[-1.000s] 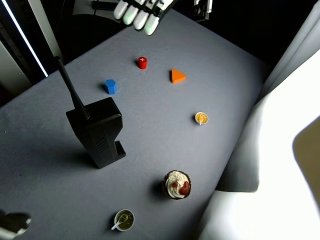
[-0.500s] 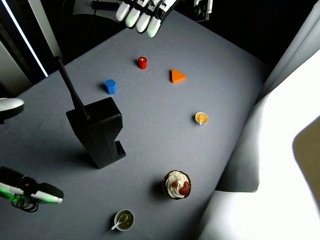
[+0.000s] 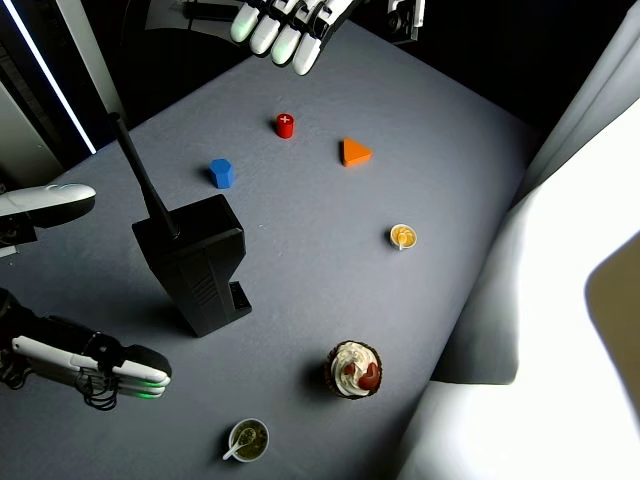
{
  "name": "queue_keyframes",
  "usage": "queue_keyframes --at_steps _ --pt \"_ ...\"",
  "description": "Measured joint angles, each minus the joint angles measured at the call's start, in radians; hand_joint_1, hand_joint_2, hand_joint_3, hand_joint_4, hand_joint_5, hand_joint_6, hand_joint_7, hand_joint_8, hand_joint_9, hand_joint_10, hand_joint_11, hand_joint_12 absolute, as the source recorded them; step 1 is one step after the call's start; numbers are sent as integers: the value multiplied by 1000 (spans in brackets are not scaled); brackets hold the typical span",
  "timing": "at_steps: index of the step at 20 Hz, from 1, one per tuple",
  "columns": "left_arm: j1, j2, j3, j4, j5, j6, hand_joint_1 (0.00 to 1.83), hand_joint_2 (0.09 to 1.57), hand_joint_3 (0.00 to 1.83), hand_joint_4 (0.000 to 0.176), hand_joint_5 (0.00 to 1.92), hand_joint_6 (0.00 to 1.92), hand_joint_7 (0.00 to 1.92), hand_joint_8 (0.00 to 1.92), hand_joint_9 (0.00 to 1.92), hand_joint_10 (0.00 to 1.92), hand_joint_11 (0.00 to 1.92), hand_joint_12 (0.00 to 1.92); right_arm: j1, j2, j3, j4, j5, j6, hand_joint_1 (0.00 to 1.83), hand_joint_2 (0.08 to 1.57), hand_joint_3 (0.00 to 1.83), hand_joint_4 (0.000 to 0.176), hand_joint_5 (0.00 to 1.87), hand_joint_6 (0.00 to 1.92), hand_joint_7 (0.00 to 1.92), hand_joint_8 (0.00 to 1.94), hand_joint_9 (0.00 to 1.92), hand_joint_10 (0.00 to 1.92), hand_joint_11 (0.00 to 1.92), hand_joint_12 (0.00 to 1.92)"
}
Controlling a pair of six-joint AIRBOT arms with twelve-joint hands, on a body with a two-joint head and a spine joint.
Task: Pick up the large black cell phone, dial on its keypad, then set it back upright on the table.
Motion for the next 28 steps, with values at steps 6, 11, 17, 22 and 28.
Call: queue_keyframes --at_steps 6,11,17,22,28 --pt "0 0 0 2 -3 -5 0 1066 0 0 154 3 149 4 140 3 0 428 20 -14 15 -37 -15 -10 736 919 0 0 0 0 0 0 0 0 0 0" --pt "0 0 0 5 -8 -4 0 1060 0 0 140 2 130 2 130 2 0 400 40 -39 51 -30 -28 -20 883 903 0 0 0 0 0 0 0 0 0 0" --pt "0 -1 6 7 -17 -11 0 1060 1 0 123 2 124 3 119 2 0 366 97 -66 72 -36 -69 -35 874 925 5 0 0 0 0 0 0 0 0 0" --pt "0 -1 6 8 -18 -21 0 1058 1 0 143 7 137 5 129 5 0 411 106 -79 80 -38 -74 -36 838 939 9 0 0 0 0 0 0 0 6 4" --pt "0 -1 6 7 -18 -24 0 1055 0 0 159 6 154 8 148 7 0 465 135 -98 105 -36 -90 -39 783 943 5 0 0 0 0 0 0 0 23 12"
